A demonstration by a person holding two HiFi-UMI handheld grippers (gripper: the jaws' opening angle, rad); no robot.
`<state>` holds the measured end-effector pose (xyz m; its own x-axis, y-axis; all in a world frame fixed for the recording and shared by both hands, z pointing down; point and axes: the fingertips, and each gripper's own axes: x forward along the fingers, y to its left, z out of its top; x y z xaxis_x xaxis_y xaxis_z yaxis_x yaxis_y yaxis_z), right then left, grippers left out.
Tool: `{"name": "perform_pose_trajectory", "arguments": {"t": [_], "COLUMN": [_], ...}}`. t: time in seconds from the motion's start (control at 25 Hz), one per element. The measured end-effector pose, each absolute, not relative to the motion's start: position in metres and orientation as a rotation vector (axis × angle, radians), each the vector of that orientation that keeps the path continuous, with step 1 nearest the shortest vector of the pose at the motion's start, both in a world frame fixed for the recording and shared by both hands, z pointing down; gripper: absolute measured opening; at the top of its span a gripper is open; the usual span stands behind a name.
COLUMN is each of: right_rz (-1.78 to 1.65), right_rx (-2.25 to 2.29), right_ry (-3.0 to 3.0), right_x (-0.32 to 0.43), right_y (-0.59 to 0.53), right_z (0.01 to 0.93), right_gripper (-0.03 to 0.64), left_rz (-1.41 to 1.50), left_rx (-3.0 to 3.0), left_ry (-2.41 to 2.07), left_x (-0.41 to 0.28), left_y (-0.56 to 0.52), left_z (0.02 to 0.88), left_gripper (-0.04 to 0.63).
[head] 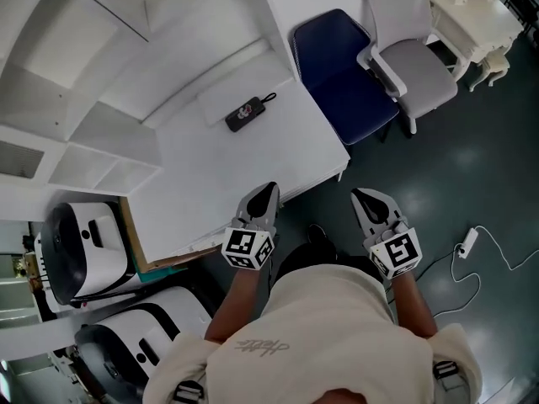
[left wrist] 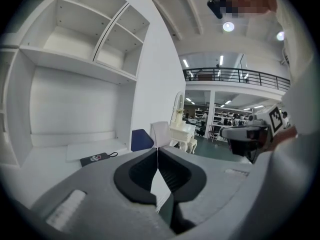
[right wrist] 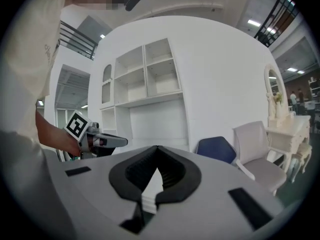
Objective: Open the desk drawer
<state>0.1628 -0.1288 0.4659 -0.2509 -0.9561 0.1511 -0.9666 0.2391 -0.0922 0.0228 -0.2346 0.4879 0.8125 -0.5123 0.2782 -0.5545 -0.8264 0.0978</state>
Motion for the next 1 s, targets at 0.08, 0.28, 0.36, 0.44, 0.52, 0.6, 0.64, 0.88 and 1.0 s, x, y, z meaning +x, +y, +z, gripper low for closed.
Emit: {"name": "perform_pose_trajectory", "arguments": {"t": [0.08,0.28,0.36,0.44,0.52,0.6,0.64,0.88,1.0], "right_rz": [0.221,0.224,0.191,0.149,0.125,0.108,0.098,0.090,0.173], "right_rx": [1.867,1.762,1.676,1.604,1.538,1.451,1.398,1.155,1.070], "right_ry": [-2.458,-2.521,-2.525,-2.528,-2.553,-2.594,-2.617,-2.696,-2.745], "right_x": [0.151,0.128,0.118,0.111,0.106,0.101,0.098,0.085,0.079], "right_y": [-0.157,-0.203,-0.212,-0.224,-0.236,-0.246,-0.251,-0.263,-0.265], "right_z": [0.458,0.455,0.458,0.457,0.455,0.454,0.454,0.464,0.475], "right_gripper": [0.002,0.002,0.002,0.002,0.002,0.002,0.002,0.002,0.002], "left_rz": [0.368,0.324,0.310,0.307,0.307,0.308,0.308,0.305,0.325], "left_rx": [2.833,2.766,2.729,2.689,2.653,2.614,2.591,2.476,2.432], "left_ry": [-0.844,-0.889,-0.939,-1.006,-1.081,-1.159,-1.196,-1.379,-1.446], "left_x": [0.016,0.001,-0.011,-0.026,-0.040,-0.051,-0.056,-0.077,-0.083], "left_y": [-0.252,-0.286,-0.290,-0.294,-0.297,-0.296,-0.294,-0.279,-0.271], "left_z": [0.491,0.496,0.497,0.501,0.504,0.505,0.505,0.505,0.508], "left_gripper": [0.017,0.017,0.017,0.017,0.017,0.017,0.017,0.017,0.018]}}
